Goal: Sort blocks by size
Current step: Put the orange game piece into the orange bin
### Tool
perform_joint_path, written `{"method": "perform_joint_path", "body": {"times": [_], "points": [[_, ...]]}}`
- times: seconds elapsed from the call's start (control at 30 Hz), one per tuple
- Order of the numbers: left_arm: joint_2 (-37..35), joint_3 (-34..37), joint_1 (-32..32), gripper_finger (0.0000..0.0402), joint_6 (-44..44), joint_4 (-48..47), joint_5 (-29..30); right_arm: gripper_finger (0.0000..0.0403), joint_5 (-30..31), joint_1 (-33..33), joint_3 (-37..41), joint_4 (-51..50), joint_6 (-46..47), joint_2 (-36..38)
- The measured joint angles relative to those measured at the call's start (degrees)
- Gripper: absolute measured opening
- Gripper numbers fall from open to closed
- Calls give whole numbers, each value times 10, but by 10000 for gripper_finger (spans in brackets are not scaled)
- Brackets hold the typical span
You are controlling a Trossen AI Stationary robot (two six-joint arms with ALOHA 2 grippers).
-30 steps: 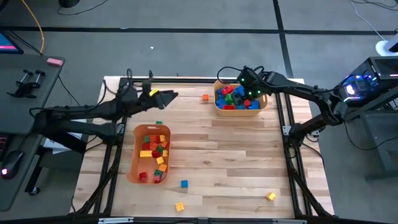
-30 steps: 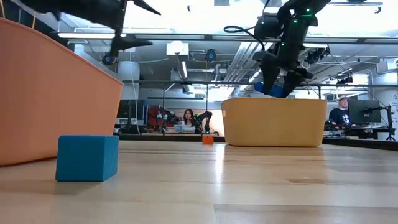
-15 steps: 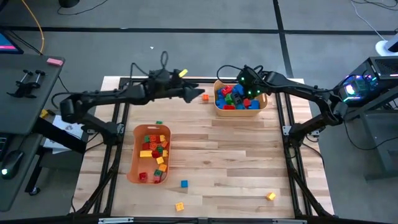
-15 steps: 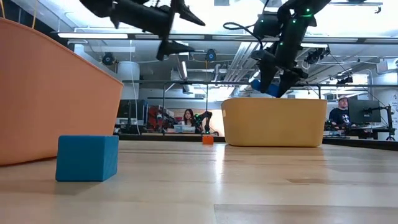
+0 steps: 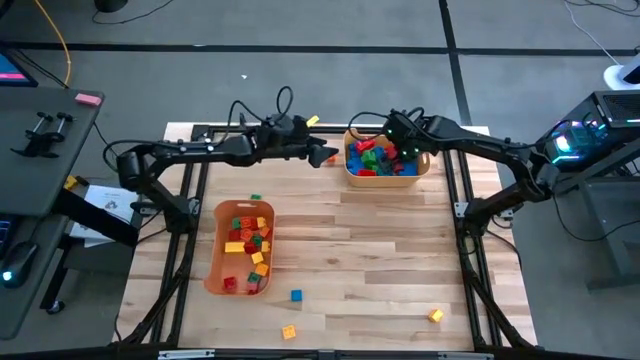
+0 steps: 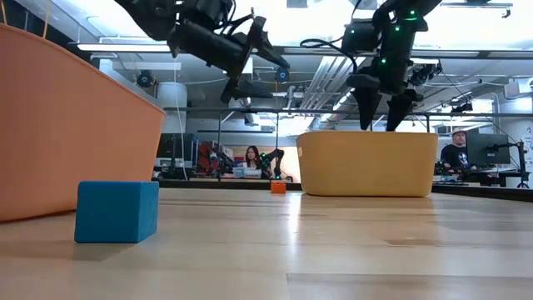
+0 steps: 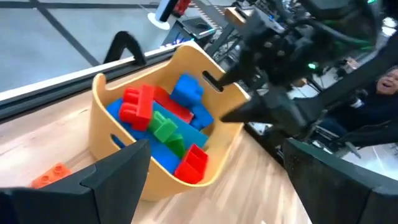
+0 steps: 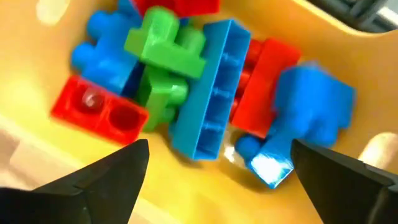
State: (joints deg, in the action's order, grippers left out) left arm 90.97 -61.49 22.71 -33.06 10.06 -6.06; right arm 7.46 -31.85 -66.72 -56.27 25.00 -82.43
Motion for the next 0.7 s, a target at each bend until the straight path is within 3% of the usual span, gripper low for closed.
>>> {"method": "perform_joint_path", "body": {"times": [0.1, 0.2, 0.3, 0.43, 0.53, 0.7], "points": [[20, -15, 4, 351, 9, -29, 15, 389, -10, 10, 0, -11, -23, 9], [63, -80, 13, 351, 53, -176, 21, 390, 5, 20, 0, -12, -33, 32], [123, -166, 20, 351, 142, -319, 36, 390, 10, 20, 0, -11, -28, 64], [197, -265, 25, 351, 288, -434, 79, 390, 11, 17, 0, -12, -44, 107], [241, -307, 25, 351, 376, -463, 87, 390, 10, 17, 0, -12, -44, 132], [286, -319, 24, 351, 506, -444, 89, 390, 10, 17, 0, -12, -37, 152]]}}
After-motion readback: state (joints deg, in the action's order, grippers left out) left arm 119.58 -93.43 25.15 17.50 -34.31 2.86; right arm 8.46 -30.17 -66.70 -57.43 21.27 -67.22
